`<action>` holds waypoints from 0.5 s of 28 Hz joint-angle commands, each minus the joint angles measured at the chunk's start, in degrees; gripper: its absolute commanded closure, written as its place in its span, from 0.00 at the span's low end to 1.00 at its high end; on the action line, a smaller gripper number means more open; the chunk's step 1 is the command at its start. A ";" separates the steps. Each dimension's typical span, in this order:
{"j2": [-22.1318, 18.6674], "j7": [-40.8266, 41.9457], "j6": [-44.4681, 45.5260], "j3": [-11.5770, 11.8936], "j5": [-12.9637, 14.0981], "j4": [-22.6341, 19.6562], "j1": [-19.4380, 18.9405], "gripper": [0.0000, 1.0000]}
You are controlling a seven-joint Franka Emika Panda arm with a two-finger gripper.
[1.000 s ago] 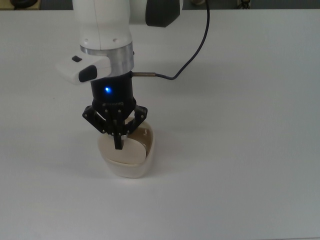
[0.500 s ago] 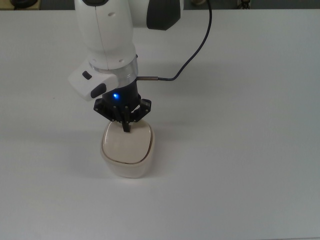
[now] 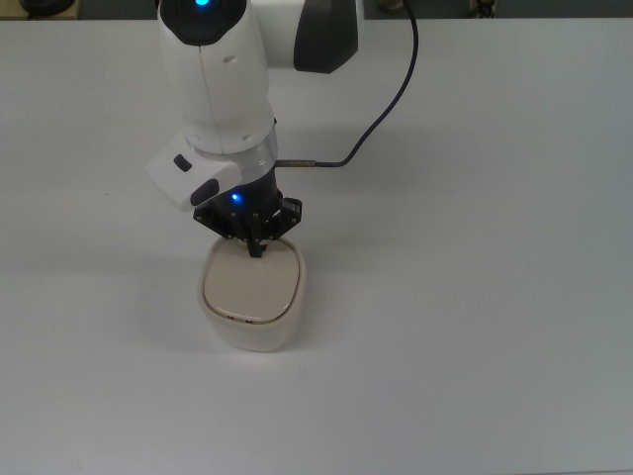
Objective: Close the trash can
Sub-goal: 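Press the lid down onto the can's rim with the gripper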
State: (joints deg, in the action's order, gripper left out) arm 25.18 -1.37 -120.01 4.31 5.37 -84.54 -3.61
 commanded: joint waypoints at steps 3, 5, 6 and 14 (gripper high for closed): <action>0.22 0.23 0.57 -0.09 -0.72 -1.25 -0.34 1.00; 0.14 0.32 0.57 0.00 -0.72 -0.90 0.01 1.00; 0.05 0.32 0.57 0.00 -0.63 -0.63 0.18 1.00; -2.15 0.23 1.62 0.35 -0.72 0.78 0.27 0.96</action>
State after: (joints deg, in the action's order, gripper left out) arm 24.91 -1.37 -120.01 4.40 5.36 -83.79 -3.23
